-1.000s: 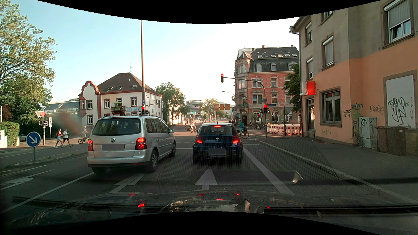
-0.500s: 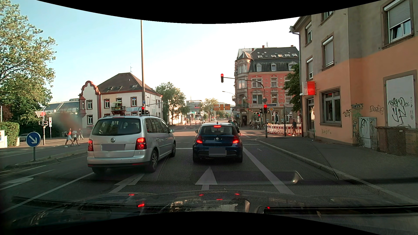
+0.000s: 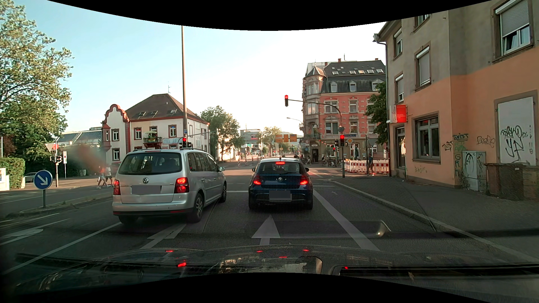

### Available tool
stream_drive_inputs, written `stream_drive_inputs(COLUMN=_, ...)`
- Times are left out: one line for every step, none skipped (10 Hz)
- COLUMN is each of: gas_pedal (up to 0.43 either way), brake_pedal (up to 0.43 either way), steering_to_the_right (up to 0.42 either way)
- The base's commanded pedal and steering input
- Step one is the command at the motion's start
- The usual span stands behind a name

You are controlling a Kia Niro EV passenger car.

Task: Follow the waypoints while adhering to traffic rules and regulations

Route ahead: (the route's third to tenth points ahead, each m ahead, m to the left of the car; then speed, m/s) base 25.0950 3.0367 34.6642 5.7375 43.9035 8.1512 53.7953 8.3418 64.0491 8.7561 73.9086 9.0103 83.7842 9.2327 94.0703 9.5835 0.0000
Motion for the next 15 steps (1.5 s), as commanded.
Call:
stream_drive_inputs(gas_pedal=0.000, brake_pedal=0.226, steering_to_the_right=-0.017)
stream_drive_inputs(gas_pedal=0.000, brake_pedal=0.226, steering_to_the_right=-0.017)
stream_drive_inputs(gas_pedal=0.000, brake_pedal=0.226, steering_to_the_right=-0.017)
stream_drive_inputs(gas_pedal=0.000, brake_pedal=0.226, steering_to_the_right=-0.017)
stream_drive_inputs(gas_pedal=0.000, brake_pedal=0.226, steering_to_the_right=-0.017)
stream_drive_inputs(gas_pedal=0.000, brake_pedal=0.226, steering_to_the_right=-0.017)
stream_drive_inputs(gas_pedal=0.000, brake_pedal=0.226, steering_to_the_right=-0.017)
stream_drive_inputs(gas_pedal=0.000, brake_pedal=0.226, steering_to_the_right=-0.017)
stream_drive_inputs(gas_pedal=0.000, brake_pedal=0.226, steering_to_the_right=-0.017)
stream_drive_inputs(gas_pedal=0.000, brake_pedal=0.226, steering_to_the_right=-0.017)
stream_drive_inputs(gas_pedal=0.000, brake_pedal=0.226, steering_to_the_right=-0.017)
stream_drive_inputs(gas_pedal=0.000, brake_pedal=0.226, steering_to_the_right=-0.017)
stream_drive_inputs(gas_pedal=0.000, brake_pedal=0.226, steering_to_the_right=-0.017)
stream_drive_inputs(gas_pedal=0.000, brake_pedal=0.226, steering_to_the_right=-0.017)
stream_drive_inputs(gas_pedal=0.000, brake_pedal=0.226, steering_to_the_right=-0.017)
